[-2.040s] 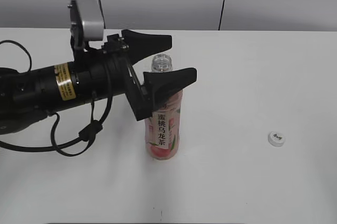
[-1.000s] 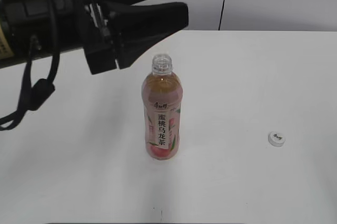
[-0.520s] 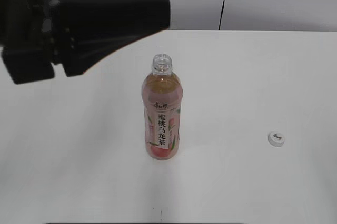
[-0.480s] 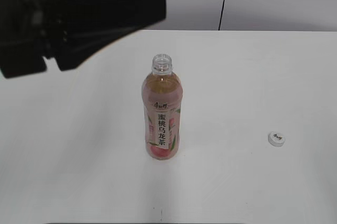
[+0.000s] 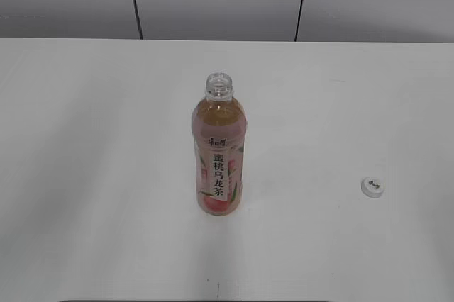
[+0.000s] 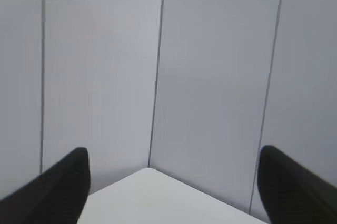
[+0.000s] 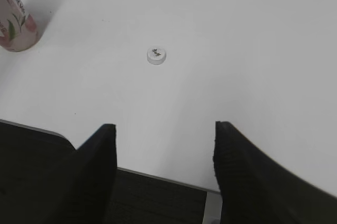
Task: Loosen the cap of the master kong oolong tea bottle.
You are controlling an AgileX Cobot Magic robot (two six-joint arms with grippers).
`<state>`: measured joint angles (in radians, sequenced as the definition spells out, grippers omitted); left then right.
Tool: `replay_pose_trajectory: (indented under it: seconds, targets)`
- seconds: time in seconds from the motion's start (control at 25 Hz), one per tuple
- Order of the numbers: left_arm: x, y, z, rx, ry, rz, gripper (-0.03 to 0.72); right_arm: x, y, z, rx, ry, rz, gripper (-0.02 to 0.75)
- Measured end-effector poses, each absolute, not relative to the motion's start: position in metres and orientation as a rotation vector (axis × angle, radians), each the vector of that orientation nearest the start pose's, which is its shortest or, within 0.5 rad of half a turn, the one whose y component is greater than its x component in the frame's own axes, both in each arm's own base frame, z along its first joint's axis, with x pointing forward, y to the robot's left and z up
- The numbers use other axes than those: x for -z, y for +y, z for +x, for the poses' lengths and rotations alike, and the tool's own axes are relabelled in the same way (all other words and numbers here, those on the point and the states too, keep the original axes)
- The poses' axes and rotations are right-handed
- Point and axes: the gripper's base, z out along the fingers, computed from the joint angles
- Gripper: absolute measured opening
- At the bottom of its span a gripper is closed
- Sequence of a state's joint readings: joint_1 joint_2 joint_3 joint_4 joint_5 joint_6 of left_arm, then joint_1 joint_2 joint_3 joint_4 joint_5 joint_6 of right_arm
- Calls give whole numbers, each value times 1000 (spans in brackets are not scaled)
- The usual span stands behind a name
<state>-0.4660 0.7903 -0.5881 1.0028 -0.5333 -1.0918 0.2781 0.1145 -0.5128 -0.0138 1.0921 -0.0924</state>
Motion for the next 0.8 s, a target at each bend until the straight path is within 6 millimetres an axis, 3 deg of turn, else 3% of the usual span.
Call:
replay_pose_trajectory:
  seconds: [0.44,0.6,0.8]
  targets:
    - [-333,-60,88,799,1391,201,588,-278,2,10,-89,2142,-401,447]
    - [-328,-51,89,734,1444,121,588,-278,2,10,-89,2142,-401,447]
    - [-312,-45,93,628,1635,67,587,-278,2,10,-88,2143,-401,447]
